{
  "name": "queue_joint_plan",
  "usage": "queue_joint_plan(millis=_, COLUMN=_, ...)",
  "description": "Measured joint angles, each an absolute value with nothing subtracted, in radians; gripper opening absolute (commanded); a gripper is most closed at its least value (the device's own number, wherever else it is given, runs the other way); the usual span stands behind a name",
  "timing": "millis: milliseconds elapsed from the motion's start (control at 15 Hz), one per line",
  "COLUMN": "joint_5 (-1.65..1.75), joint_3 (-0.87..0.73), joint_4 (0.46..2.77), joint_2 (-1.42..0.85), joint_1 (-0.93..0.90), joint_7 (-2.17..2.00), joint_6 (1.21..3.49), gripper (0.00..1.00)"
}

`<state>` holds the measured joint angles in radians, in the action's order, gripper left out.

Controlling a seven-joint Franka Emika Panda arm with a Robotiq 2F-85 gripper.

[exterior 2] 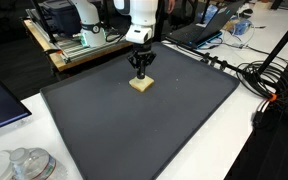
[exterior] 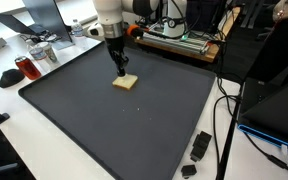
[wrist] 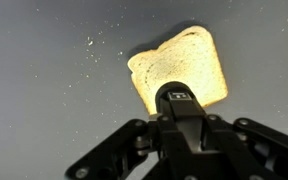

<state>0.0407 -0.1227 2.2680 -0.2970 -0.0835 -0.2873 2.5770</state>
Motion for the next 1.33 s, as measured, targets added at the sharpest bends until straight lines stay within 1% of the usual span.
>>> queue_joint_plan(millis=333, joint_5=0.048, joint_3=-0.123, joint_4=2.256, joint_2=-0.286, joint_1=-0.084, joint_7=-0.297, joint_6=2.57, gripper=0.05)
queue_joint_plan(millis=533, joint_5=0.112, joint_3=-0.124, joint_4=2.234, joint_2=-0.284, joint_1=-0.095, joint_7=-0.371, joint_6=2.57, gripper=0.05)
queue_joint_plan(millis=1333, joint_5=0.651, joint_3=-0.181, joint_4=2.21, joint_2=-0.321, joint_1=-0.267, joint_7=-0.978, joint_6=2.575, gripper=0.05)
